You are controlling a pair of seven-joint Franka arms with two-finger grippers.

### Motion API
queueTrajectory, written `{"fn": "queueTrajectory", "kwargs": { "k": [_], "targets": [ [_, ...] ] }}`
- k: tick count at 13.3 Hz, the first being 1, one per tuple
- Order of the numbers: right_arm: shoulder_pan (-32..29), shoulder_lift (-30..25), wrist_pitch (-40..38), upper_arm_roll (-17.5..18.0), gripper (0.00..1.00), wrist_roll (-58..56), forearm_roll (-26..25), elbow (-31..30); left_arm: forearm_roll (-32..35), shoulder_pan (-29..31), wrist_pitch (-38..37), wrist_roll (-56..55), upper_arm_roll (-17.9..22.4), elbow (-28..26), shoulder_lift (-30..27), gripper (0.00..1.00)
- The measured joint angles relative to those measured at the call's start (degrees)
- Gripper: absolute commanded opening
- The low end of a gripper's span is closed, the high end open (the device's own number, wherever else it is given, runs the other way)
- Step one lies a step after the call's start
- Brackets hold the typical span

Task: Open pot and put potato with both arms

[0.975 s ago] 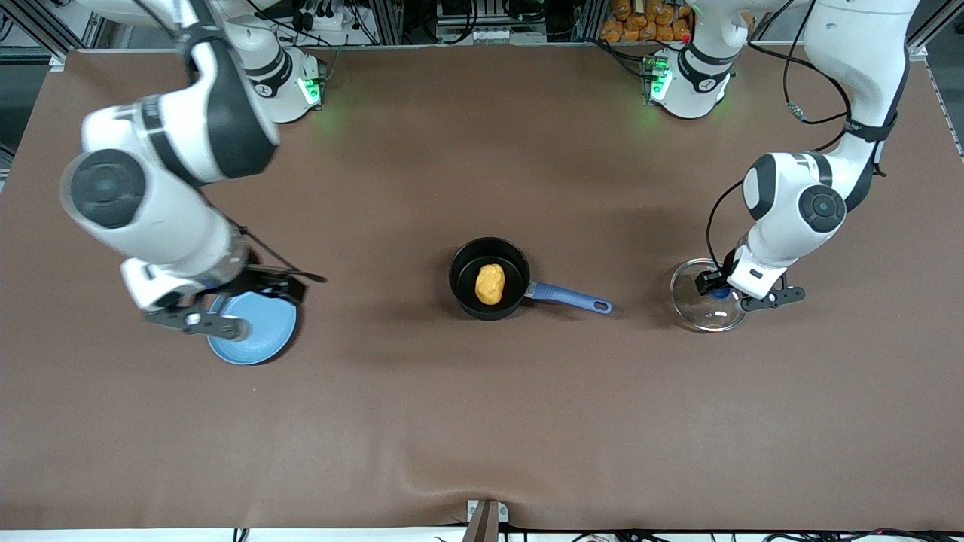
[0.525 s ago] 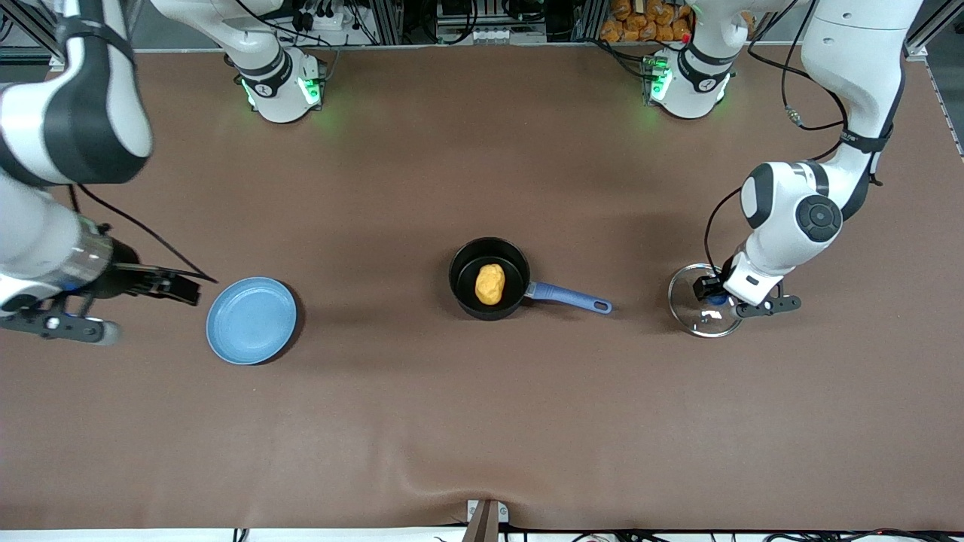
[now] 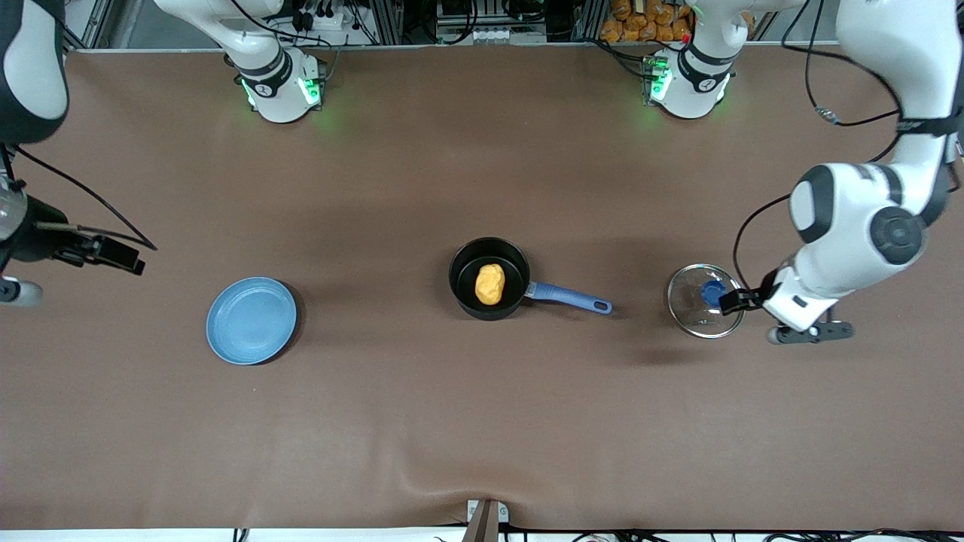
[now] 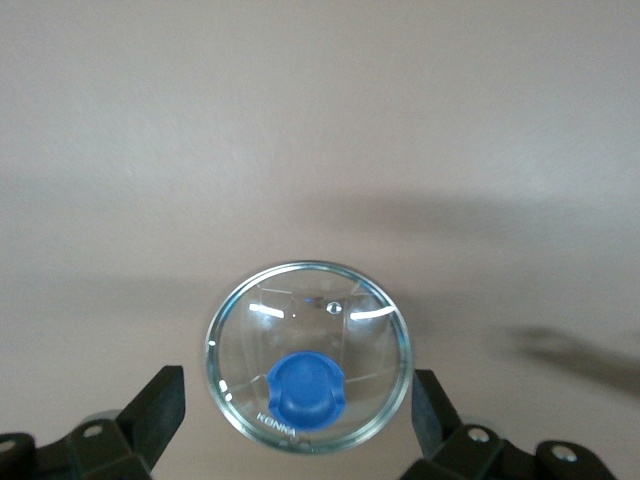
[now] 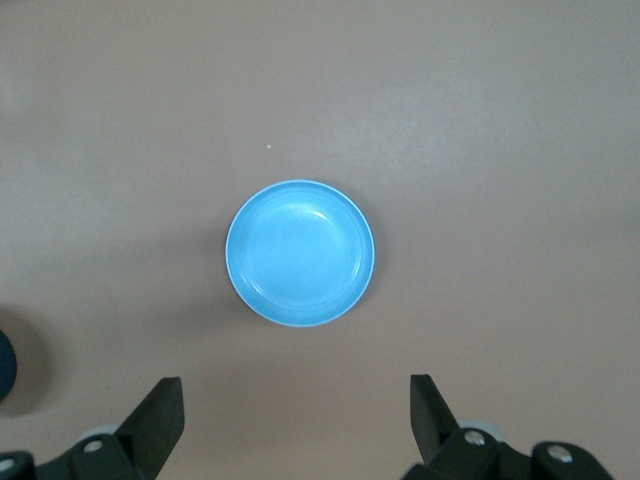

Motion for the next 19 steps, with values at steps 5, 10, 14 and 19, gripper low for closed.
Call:
{"fn": "queueTrajectory", "kwargs": {
  "k": [5,10,14,19],
  "targets": [
    [0.0,-9.9,4.0,0.4,1.00,0.0,0.0,-10.2,0.0,0.1,-17.0,0.0,0.1,8.3,-9.3,1.00],
    [0.0,-15.8,0.9,0.4,1.00,0.0,0.0,-12.0,0.0,0.9,-30.5,0.0,0.3,20.7,-10.3,1.00],
    [0.0,-18.8,-1.0,0.4,1.00,0.0,0.0,-12.4,0.0,1.7,-37.8,0.0,0.3,24.1,-10.3,1.00],
    [0.0,-19.5,-1.0,0.5,1.00,0.0,0.0,-12.8,0.0,1.5,-40.4,0.0,-0.1,24.7,-12.9,1.00]
  ]
}}
